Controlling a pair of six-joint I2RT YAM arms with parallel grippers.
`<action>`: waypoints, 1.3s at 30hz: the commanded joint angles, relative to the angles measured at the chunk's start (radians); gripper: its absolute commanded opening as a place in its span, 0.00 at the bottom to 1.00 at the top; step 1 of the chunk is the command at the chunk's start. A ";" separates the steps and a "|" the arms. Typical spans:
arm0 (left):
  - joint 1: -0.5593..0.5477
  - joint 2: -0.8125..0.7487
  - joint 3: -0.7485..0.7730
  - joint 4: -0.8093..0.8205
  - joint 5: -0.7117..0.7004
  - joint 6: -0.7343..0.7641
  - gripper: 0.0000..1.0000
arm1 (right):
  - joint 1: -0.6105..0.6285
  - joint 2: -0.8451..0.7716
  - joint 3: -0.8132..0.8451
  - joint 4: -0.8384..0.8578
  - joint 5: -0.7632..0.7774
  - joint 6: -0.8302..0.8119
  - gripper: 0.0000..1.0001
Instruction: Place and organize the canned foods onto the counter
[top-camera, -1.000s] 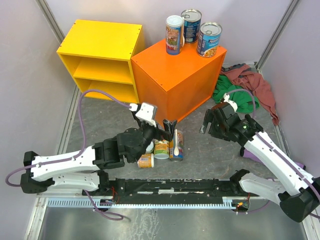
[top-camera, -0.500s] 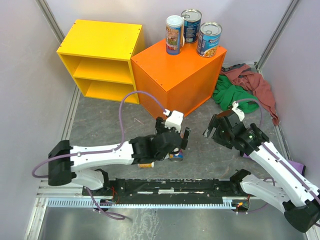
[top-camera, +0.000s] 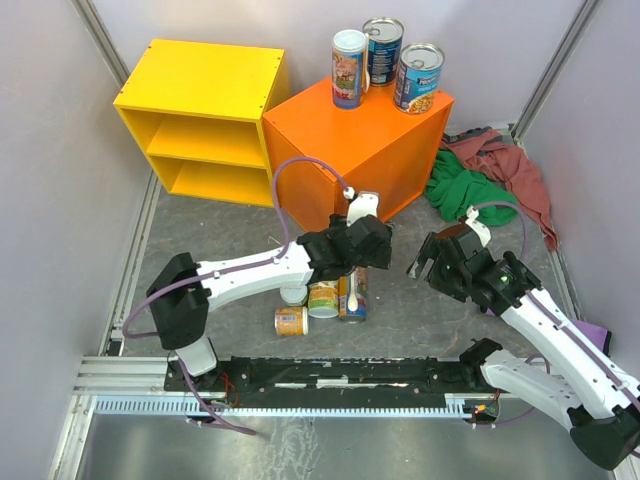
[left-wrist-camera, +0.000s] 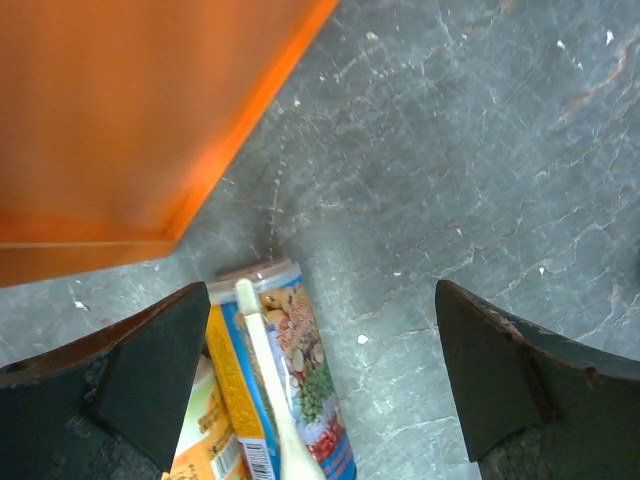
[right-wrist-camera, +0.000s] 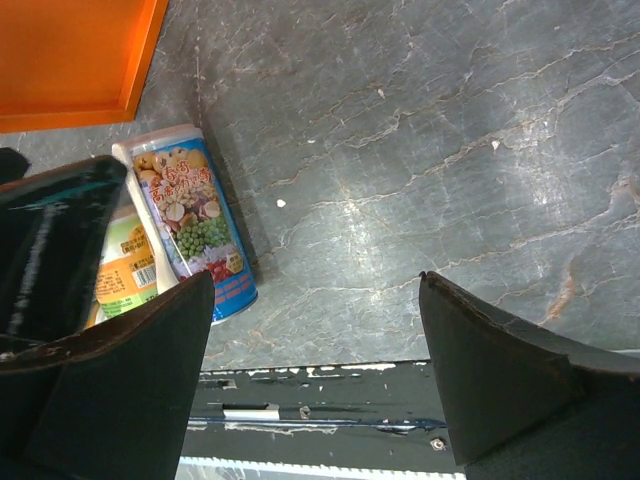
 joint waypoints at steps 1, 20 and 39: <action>0.012 0.083 0.133 -0.103 0.072 -0.073 0.99 | 0.004 0.005 -0.005 0.035 -0.019 -0.014 0.91; -0.043 0.037 0.028 -0.274 -0.066 -0.396 0.99 | 0.004 0.036 -0.068 0.146 -0.090 -0.018 0.91; -0.041 0.111 -0.087 -0.105 -0.127 -0.432 0.99 | 0.004 0.039 -0.075 0.144 -0.104 -0.031 0.91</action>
